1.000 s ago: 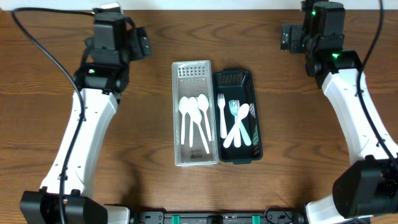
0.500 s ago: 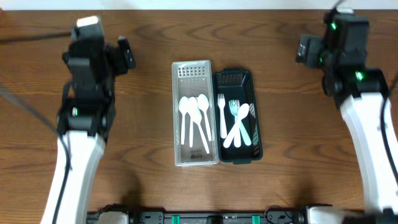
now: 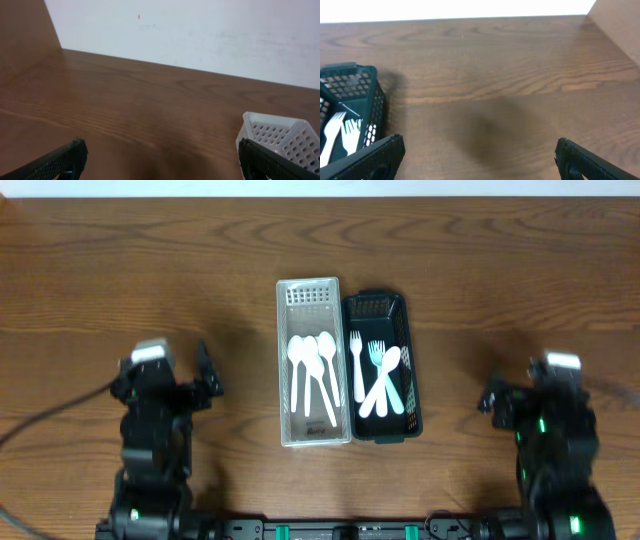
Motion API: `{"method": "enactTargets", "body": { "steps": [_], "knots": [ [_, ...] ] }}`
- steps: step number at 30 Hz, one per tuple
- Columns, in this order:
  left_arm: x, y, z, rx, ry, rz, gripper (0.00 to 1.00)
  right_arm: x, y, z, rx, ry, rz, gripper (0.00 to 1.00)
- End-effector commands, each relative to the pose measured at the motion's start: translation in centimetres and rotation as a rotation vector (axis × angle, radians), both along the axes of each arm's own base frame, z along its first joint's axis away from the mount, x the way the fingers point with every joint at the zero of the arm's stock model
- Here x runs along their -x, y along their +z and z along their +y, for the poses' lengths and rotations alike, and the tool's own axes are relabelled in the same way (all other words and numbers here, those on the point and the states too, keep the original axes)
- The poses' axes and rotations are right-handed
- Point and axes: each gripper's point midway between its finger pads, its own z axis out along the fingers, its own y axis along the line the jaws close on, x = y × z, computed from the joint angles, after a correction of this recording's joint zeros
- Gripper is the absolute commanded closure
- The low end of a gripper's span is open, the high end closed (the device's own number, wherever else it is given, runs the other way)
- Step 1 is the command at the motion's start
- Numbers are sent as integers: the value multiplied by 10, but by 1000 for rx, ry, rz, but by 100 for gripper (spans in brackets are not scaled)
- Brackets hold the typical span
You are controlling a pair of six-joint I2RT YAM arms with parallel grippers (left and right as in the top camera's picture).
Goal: Pack container
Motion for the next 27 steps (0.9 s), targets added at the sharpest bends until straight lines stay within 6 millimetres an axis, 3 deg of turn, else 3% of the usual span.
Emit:
{"method": "enactTargets", "body": {
  "steps": [1, 6, 19, 25, 27],
  "knots": [
    [10, 5, 2, 13, 9, -58, 2, 16, -3, 0, -19, 1, -46, 1],
    [13, 9, 2, 15, 9, -78, 2, 29, -12, 6, -35, 37, -26, 1],
    [11, 3, 2, 12, 9, -52, 2, 60, -62, 3, -17, 33, 218, 1],
    [15, -13, 3, 4, 9, 18, 2, 75, -78, 1, -11, 29, 308, 1],
    [17, -21, 3, 0, 9, 52, 2, 76, -73, 1, -12, 27, 272, 1]
  ]
}}
